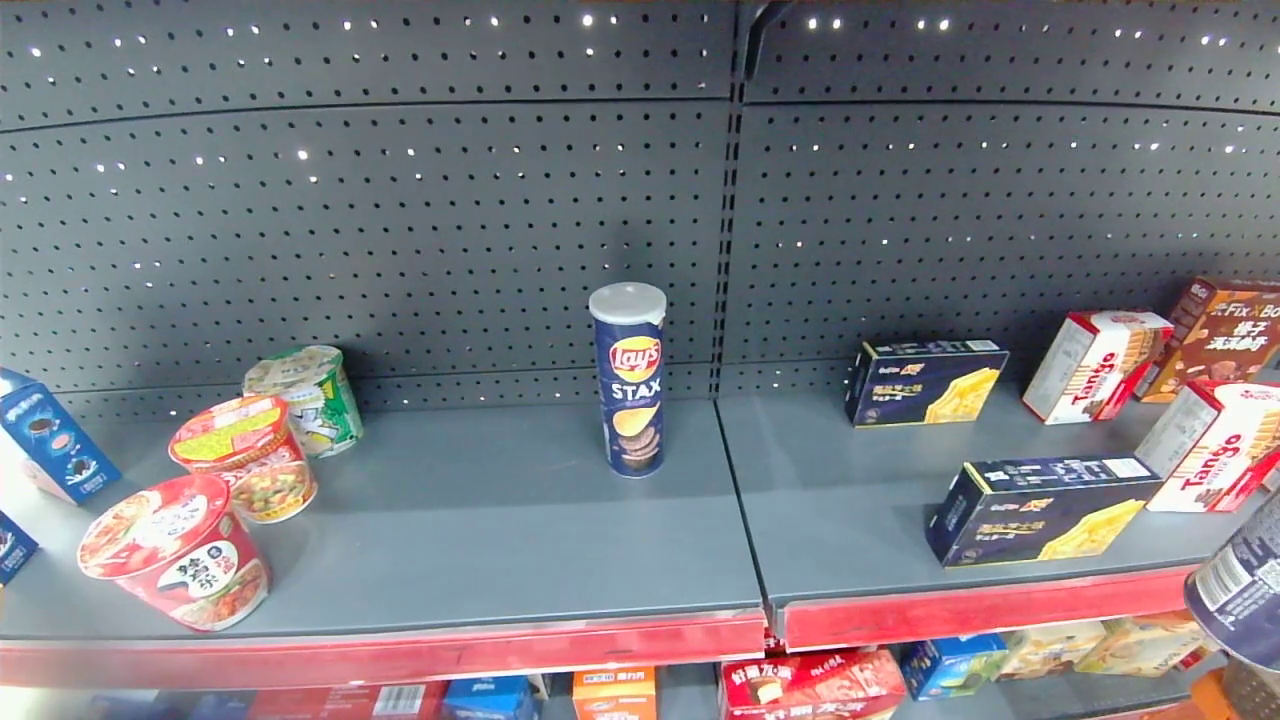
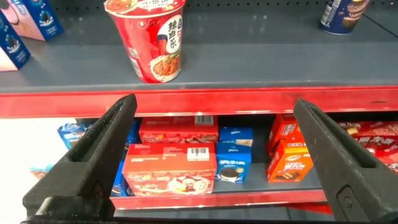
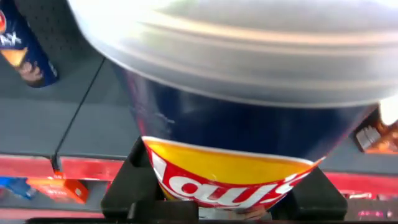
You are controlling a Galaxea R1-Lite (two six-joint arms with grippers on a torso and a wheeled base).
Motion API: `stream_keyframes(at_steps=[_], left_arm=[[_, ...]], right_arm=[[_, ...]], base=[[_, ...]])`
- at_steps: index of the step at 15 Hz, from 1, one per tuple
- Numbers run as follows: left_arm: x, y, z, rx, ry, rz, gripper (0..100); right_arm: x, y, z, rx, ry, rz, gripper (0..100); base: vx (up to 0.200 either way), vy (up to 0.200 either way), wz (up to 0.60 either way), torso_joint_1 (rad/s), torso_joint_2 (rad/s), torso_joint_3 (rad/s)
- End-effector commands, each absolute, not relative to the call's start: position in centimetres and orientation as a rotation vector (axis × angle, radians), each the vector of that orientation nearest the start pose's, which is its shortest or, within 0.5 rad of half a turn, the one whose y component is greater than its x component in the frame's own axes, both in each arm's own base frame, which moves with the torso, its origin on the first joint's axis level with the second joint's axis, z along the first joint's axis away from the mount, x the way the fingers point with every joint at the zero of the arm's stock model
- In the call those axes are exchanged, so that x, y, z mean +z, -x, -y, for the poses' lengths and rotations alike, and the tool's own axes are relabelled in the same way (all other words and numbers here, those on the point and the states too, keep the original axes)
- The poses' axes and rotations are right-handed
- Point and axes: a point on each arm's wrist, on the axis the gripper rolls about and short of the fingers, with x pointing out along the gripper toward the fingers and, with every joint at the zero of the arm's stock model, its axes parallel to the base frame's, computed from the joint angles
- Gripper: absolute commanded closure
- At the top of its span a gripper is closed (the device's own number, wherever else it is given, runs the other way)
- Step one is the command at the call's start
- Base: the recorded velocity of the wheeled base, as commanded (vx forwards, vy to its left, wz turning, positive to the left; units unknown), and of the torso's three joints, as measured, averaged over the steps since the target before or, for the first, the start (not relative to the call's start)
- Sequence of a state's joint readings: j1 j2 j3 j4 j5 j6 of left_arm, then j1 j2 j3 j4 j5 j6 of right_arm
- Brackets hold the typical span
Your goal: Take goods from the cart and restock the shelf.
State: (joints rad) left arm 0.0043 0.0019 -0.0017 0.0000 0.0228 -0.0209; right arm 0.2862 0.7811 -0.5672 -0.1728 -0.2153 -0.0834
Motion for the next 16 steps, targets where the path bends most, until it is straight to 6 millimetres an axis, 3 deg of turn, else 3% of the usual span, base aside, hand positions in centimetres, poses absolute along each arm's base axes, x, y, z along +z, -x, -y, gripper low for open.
stream_keyframes(at_steps=[1,4,9,13,16], left_arm=[[7.6,2.3,0.0,0.028,0.021,-0.003,0],[7.6,2.3,0.0,0.028,0.021,0.0,0],[7.6,2.3,0.0,0.026,0.021,-0.001,0],[7.6,2.3,0.0,0.009,-0.015,-0.002,0],[7.6,2.3,0.0,0.005,-0.012,-0.002,0]], right_arm=[[24.0,-10.0,-1.8,0.064,0.12,-0.084,100],[24.6,-12.2,-1.7,0.175,0.105,-0.049,100],[25.9,-12.2,-1.7,0.205,0.106,-0.069,100],[27.8,-11.7,-0.6,0.112,0.103,-0.137,100],[27.4,-11.8,0.3,0.039,0.154,-0.18,100]], base=[[0.0,0.0,0.0,0.0,0.0,0.0],[0.0,0.0,0.0,0.0,0.0,0.0],[0.0,0.0,0.0,0.0,0.0,0.0],[0.0,0.0,0.0,0.0,0.0,0.0],[0.0,0.0,0.0,0.0,0.0,0.0]])
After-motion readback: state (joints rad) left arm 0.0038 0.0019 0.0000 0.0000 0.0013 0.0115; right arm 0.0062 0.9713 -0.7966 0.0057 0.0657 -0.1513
